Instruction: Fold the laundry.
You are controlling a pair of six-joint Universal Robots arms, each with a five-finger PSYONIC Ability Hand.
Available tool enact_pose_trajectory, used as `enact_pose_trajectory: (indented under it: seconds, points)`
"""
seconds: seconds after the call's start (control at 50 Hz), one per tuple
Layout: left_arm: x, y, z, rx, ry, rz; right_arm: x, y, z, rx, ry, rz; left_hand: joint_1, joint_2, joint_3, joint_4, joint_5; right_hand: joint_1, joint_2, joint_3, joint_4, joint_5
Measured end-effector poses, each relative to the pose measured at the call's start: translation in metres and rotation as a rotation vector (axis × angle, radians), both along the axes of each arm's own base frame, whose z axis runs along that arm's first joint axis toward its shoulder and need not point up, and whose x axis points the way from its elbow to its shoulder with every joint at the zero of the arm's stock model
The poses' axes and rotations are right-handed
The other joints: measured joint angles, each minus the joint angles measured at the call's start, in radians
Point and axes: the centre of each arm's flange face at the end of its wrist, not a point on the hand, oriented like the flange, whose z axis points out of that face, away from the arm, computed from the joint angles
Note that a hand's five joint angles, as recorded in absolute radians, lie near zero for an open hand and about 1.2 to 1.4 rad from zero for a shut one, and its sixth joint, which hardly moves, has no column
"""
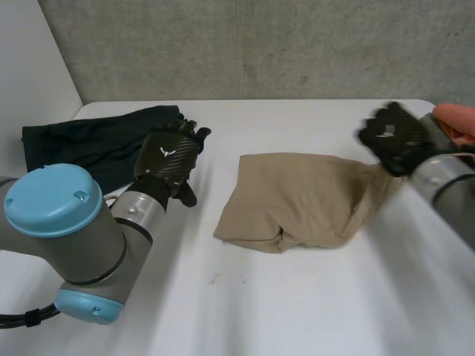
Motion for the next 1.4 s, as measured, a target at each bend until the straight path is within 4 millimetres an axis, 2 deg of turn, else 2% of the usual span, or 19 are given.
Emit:
enact_pose_trajectory:
  seconds: [0.06, 0.08, 0.12, 0.16, 0.2, 0.26, 0.34, 0.44, 0.5, 0.54, 0.64, 0.78, 1.02, 1.08, 1.1, 1.12, 1.14, 1.18, 1.4]
  points:
    - [0.002, -0.003, 0.002, -0.007, 0.004, 0.009, 0.06, 0.03, -0.001, -0.054, -0.017, 0.282, 0.0, 0.0, 0.0, 0.0, 0.0, 0.0, 0.0, 0.0, 0.0, 0.002]
    - [0.002, -0.003, 0.002, -0.007, 0.004, 0.009, 0.06, 0.03, -0.001, -0.054, -0.017, 0.282, 0.0, 0.0, 0.0, 0.0, 0.0, 0.0, 0.0, 0.0, 0.0, 0.002]
    - [0.004, -0.009, 0.005, -0.016, 0.009, 0.021, 0.097, 0.054, -0.018, -0.026, -0.025, 0.435, 0.0, 0.0, 0.0, 0.0, 0.0, 0.0, 0.0, 0.0, 0.0, 0.023]
    - [0.005, -0.012, 0.007, -0.023, 0.013, 0.028, 0.11, 0.064, -0.027, -0.004, -0.027, 0.486, 0.0, 0.0, 0.0, 0.0, 0.0, 0.001, 0.0, 0.0, 0.0, 0.023]
    - [0.005, -0.019, 0.013, -0.04, 0.025, 0.04, 0.135, 0.086, -0.051, 0.064, -0.03, 0.578, 0.0, 0.0, 0.0, 0.0, 0.0, -0.033, -0.303, -0.298, -0.305, -0.251]
    - [0.004, -0.027, 0.021, -0.065, 0.045, 0.046, 0.146, 0.097, -0.067, 0.135, -0.052, 0.607, 0.0, 0.0, 0.0, 0.0, 0.0, -0.267, -0.643, -0.629, -0.635, -0.587]
    - [0.0, -0.037, 0.03, -0.094, 0.067, 0.05, 0.149, 0.099, -0.067, 0.212, -0.124, 0.58, 0.0, 0.0, 0.0, 0.0, 0.0, -0.305, -0.698, -0.696, -0.703, -0.661]
    - [-0.015, -0.05, 0.041, -0.127, 0.095, 0.048, 0.131, 0.077, -0.021, 0.324, -0.445, 0.346, 0.0, 0.0, 0.0, 0.0, 0.0, -0.45, -0.851, -0.864, -0.875, -0.832]
    - [-0.023, -0.047, 0.039, -0.119, 0.095, 0.037, 0.1, 0.055, 0.004, 0.326, -0.629, 0.15, 0.0, 0.0, 0.0, 0.0, 0.0, -0.467, -0.873, -0.89, -0.892, -0.859]
    - [-0.031, -0.038, 0.034, -0.099, 0.088, 0.019, 0.058, 0.034, 0.014, 0.31, -0.735, -0.041, 0.0, 0.0, 0.0, 0.0, 0.0, -0.467, -0.874, -0.891, -0.892, -0.86]
    - [-0.036, -0.022, 0.019, -0.052, 0.064, -0.01, -0.009, 0.013, 0.003, 0.308, -0.696, -0.262, 0.0, 0.0, 0.0, 0.0, 0.0, -0.467, -0.874, -0.89, -0.892, -0.859]
    - [-0.032, -0.008, -0.002, 0.008, 0.024, -0.025, -0.077, 0.011, -0.05, 0.409, -0.409, -0.325, 0.0, 0.0, 0.0, 0.0, 0.0, -0.464, -0.871, -0.887, -0.889, -0.847]
    - [-0.028, -0.01, -0.007, 0.02, 0.016, -0.015, -0.095, -0.003, -0.086, 0.422, -0.358, -0.304, 0.0, 0.0, 0.0, 0.0, 0.0, -0.377, -0.783, -0.769, -0.783, -0.748]
    - [-0.028, -0.01, -0.008, 0.023, 0.015, -0.016, -0.096, -0.008, -0.09, 0.403, -0.359, -0.305, 0.0, 0.0, 0.0, 0.0, 0.0, -0.244, -0.629, -0.625, -0.636, -0.616]
    - [-0.028, -0.009, -0.009, 0.025, 0.014, -0.017, -0.096, -0.01, -0.092, 0.397, -0.36, -0.305, 0.0, 0.0, 0.0, 0.0, 0.0, -0.044, -0.371, -0.395, -0.407, -0.401]
    - [-0.028, -0.009, -0.009, 0.026, 0.013, -0.017, -0.096, -0.012, -0.092, 0.394, -0.36, -0.304, 0.0, 0.0, 0.0, 0.0, 0.0, -0.044, -0.371, -0.395, -0.407, -0.401]
    - [-0.028, -0.008, -0.009, 0.026, 0.012, -0.018, -0.096, -0.013, -0.094, 0.392, -0.36, -0.304, 0.0, 0.0, 0.0, 0.0, 0.0, 0.144, -0.077, -0.086, -0.105, -0.132]
    - [-0.028, -0.007, -0.009, 0.027, 0.012, -0.02, -0.096, -0.016, -0.096, 0.39, -0.36, -0.303, 0.0, 0.0, 0.0, 0.0, 0.0, 0.171, -0.009, -0.017, -0.017, -0.061]
    - [-0.024, -0.002, -0.004, 0.025, 0.013, -0.017, -0.096, -0.02, -0.085, 0.341, -0.338, -0.286, 0.0, 0.0, 0.0, 0.0, 0.0, 0.173, -0.009, -0.013, -0.002, -0.056]
